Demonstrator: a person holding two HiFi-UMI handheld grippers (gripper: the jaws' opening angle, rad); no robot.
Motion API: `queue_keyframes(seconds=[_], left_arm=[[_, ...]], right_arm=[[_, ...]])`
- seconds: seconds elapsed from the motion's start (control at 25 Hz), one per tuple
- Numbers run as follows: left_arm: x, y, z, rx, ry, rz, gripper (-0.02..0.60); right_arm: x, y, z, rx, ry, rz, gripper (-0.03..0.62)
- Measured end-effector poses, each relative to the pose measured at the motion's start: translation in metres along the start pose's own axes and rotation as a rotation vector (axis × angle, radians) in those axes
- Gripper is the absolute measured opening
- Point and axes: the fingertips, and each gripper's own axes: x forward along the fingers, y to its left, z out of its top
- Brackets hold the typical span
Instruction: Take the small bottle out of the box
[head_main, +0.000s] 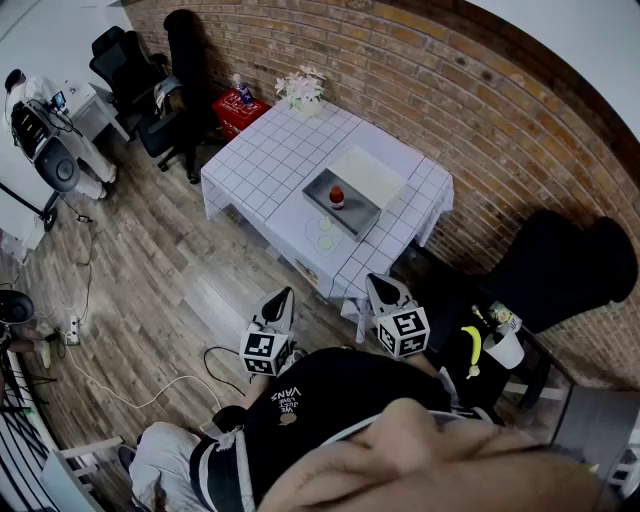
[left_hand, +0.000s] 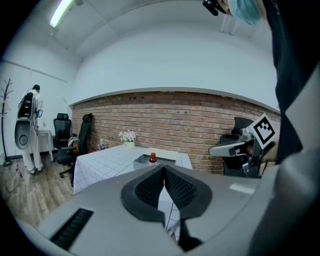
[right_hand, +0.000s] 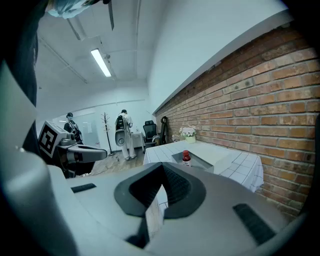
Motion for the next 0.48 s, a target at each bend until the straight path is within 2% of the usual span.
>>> queue_keyframes(seconds=[0.16,0.32,0.48], left_arm=[[0.002,-0.004,0.0,-0.008,-0.003,0.022,0.011],[0.003,-0.008,-0.003,-0.018,-0.006,0.04,0.011],[0.006,-0.014,-0.006,-0.027,-0.011,0.053,0.011]], right_arm=[[-0.003,-0.005,0.001,-0.001,-0.005,0.013,0.0],[-0.005,-0.008,0.002,0.041,-0.035,0.05,0.0],[-0.005,-0.017,0.0,0.056,-0.043,0.047,0.002]])
